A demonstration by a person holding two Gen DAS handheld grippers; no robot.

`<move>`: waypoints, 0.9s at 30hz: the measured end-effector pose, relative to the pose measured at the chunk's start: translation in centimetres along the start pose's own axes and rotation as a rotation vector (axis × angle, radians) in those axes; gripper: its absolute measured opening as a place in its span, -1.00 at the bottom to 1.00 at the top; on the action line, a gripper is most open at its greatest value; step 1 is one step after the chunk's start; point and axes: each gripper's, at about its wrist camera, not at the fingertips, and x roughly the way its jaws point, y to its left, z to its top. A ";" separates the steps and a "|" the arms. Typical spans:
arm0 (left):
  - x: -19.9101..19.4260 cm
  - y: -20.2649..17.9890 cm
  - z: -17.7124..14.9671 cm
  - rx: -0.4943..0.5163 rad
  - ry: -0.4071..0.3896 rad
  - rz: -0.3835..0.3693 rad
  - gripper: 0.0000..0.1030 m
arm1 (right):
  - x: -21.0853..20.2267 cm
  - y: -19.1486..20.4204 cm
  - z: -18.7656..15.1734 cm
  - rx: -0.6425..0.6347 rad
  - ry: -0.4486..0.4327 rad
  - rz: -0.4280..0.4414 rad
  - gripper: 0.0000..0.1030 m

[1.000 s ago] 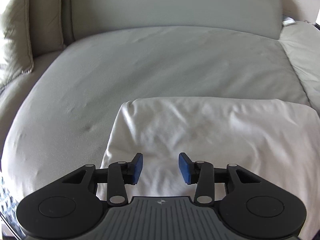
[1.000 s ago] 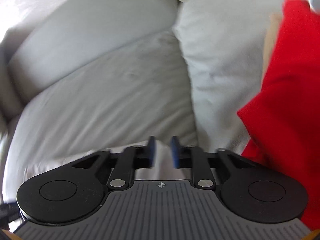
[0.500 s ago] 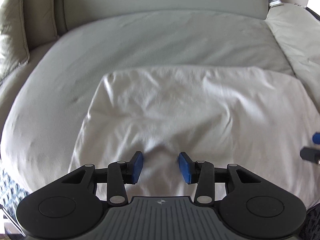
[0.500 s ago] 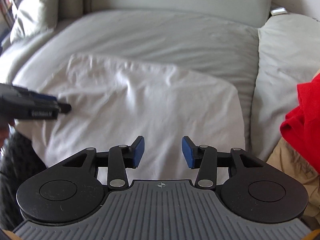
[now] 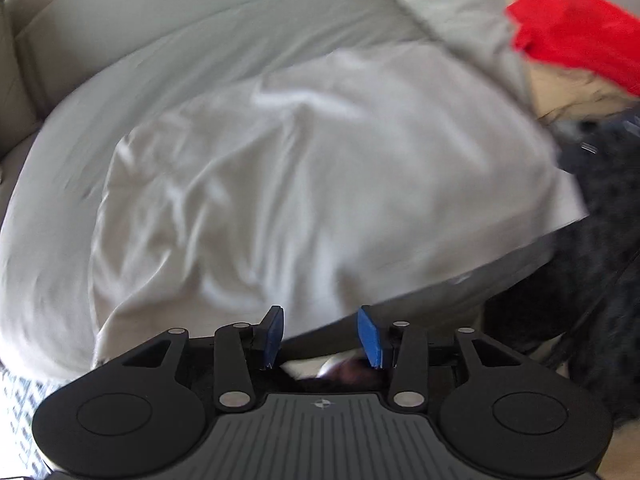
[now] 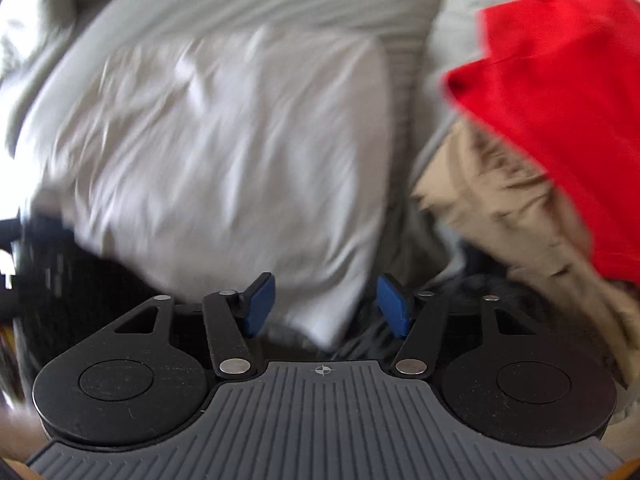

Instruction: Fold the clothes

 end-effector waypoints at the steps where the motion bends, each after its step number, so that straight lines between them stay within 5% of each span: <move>1: -0.4 -0.9 0.8 0.001 -0.034 -0.018 -0.13 | -0.4 -0.9 0.4 0.058 -0.039 0.009 0.28; 6: -0.9 -4.4 3.3 -0.007 -0.124 -0.049 0.01 | 0.0 -3.6 1.0 0.245 -0.104 0.069 0.28; 9: -0.8 -5.5 3.6 -0.014 -0.129 -0.073 0.17 | 0.7 -3.7 0.8 0.244 -0.101 0.071 0.28; 16: 0.7 -4.4 2.9 -0.101 -0.067 -0.063 0.17 | 2.4 -4.1 0.6 0.258 -0.121 0.084 0.24; 27: -0.3 -3.7 2.9 -0.126 -0.101 -0.038 0.18 | 3.1 -4.1 1.4 0.263 -0.112 0.101 0.22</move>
